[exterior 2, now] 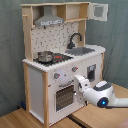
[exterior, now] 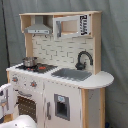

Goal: Play with the kitchen

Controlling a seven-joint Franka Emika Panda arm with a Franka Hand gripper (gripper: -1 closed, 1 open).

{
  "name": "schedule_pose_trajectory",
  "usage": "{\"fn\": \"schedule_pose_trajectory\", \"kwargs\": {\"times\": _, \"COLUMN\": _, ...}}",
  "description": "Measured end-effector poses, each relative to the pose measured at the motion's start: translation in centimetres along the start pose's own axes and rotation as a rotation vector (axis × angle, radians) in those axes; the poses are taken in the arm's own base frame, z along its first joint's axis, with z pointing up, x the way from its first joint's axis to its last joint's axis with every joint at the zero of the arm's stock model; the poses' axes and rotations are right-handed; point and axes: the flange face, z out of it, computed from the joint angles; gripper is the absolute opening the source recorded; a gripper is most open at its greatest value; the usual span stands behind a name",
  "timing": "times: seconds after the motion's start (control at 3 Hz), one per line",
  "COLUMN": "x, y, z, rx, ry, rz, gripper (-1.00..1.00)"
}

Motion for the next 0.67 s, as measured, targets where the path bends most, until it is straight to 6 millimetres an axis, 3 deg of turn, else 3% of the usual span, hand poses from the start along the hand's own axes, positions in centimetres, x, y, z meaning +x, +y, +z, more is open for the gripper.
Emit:
{"fn": "schedule_pose_trajectory", "kwargs": {"times": 0.33, "x": 1.55, "y": 0.97, "z": -1.11, "rx": 0.007, "ry": 0.034, "rz": -0.072, "gripper": 1.00}}
{"fn": "schedule_pose_trajectory", "kwargs": {"times": 0.67, "x": 1.91, "y": 0.56, "z": -1.49, "rx": 0.028, "ry": 0.084, "rz": -0.161, "gripper": 1.00}}
